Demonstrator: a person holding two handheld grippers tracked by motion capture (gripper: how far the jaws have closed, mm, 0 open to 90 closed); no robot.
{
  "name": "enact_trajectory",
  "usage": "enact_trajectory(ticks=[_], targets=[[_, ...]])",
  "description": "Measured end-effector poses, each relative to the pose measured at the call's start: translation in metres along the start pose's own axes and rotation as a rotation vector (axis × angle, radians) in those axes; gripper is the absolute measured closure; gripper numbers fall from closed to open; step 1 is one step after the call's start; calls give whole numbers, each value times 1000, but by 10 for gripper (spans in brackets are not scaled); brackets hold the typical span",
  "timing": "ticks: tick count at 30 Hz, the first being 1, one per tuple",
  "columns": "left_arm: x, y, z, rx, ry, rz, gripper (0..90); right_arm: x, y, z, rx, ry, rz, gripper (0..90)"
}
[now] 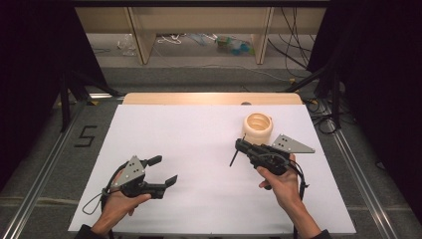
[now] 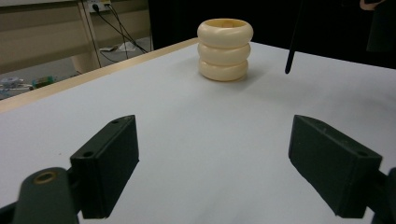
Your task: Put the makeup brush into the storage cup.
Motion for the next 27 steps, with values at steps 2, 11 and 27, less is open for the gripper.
enact_trajectory(ticks=[2,11,27], targets=[[0,0,-2,-3,6,10,160,2,2,-2,-8,7,-5,853],[-2,-1,-8,4,14,7,160,8,12,-8,-47,6,0,852],[-2,-1,-6,2,14,-3,160,20,25,-10,-74,-11,-10,853]])
Point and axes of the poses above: each handheld gripper's, and its own axes: z roughly forward along the jaws, x roughly out of its top, y roughly to its right, the point moved 4 cm from there along z, roughly forward along the jaws, and after that the axes turned 7 degrees about -x, right-handed, at the moved point
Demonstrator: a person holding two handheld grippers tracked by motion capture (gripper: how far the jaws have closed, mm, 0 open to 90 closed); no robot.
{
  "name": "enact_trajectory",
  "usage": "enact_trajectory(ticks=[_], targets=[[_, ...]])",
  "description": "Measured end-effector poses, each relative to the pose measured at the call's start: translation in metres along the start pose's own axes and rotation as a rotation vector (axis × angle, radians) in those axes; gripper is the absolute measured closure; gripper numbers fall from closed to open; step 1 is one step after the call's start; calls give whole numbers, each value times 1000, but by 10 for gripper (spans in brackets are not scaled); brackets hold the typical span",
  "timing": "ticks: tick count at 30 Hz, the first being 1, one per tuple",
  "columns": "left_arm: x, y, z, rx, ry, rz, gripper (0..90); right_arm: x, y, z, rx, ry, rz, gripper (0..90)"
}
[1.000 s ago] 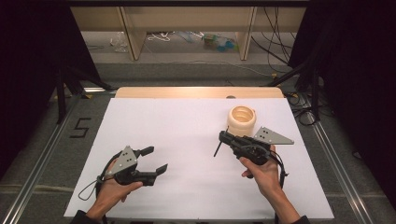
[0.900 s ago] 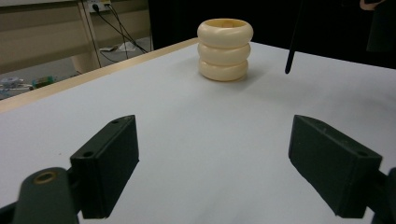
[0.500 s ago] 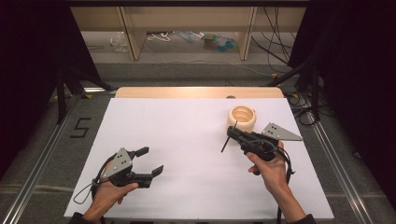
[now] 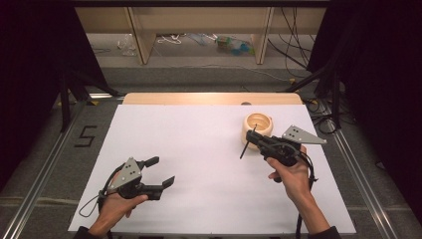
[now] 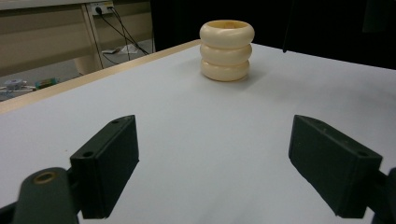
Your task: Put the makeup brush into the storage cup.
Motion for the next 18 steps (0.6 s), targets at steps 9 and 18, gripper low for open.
enact_trajectory(ticks=[9,18], targets=[[1,1,0,-4,2,6,160,13,19,-5,-46,-7,12,853],[1,1,1,-6,-1,7,160,18,36,-5,-89,-20,28,853]])
Point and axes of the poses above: each handheld gripper's, and its own axes: z roughly forward along the jaws, x roughly out of its top, y roughly to its right, the point moved 4 cm from there along z, roughly forward along the jaws, and after that the axes turned 7 degrees about -x, right-handed, at the moved point
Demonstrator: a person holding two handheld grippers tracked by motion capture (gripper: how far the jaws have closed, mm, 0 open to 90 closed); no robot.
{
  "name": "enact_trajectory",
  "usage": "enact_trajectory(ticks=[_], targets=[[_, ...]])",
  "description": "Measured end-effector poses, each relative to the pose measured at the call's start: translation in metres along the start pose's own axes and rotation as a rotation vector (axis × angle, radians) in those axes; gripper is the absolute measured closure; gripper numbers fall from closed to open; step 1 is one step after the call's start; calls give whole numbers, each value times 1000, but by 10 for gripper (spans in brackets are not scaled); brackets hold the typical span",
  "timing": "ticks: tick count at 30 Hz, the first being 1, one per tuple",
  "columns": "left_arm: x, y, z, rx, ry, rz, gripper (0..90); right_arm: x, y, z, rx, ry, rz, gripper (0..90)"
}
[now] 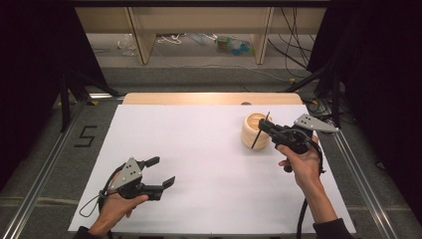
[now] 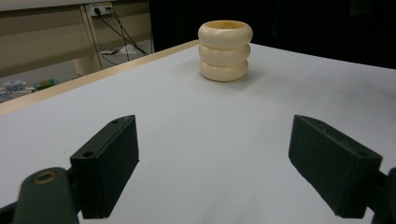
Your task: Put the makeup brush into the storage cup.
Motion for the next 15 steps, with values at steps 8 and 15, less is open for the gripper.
enact_trajectory(ticks=[8,15], targets=[[0,0,-1,-1,3,2,161,4,10,2,-18,-5,3,852],[0,0,0,-1,2,3,161,10,14,2,-31,4,-4,852]])
Point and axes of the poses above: each handheld gripper's, and its own axes: z roughly forward along the jaws, x roughly out of its top, y roughly to its right, the point moved 4 cm from there along z, roughly forward along the jaws, and after that the axes turned 7 degrees about -x, right-handed, at the moved point
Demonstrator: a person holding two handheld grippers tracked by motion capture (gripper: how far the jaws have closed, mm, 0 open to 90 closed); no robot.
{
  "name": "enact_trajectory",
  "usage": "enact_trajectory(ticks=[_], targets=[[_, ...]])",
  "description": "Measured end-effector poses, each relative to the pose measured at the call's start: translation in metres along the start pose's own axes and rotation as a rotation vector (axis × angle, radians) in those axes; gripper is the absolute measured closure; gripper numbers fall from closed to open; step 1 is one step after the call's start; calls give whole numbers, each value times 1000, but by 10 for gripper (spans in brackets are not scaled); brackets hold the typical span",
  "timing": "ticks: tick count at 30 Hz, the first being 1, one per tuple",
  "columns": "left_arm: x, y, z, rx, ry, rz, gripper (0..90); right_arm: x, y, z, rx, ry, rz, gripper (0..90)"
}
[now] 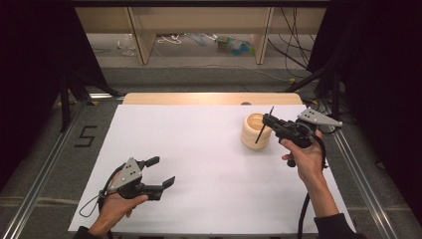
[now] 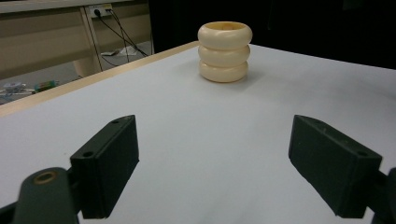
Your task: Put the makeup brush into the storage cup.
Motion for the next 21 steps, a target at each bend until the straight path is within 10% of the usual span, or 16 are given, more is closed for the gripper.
enact_trajectory(ticks=[21], targets=[[0,1,1,-6,-2,4,162,13,17,5,-51,16,6,852]])
Point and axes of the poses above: each handheld gripper's, and its own axes: z roughly forward along the jaws, x roughly out of its top, y roughly to its right, the point moved 4 cm from there along z, roughly forward along the jaws, and after that the axes turned 7 degrees about -x, right-handed, at the moved point
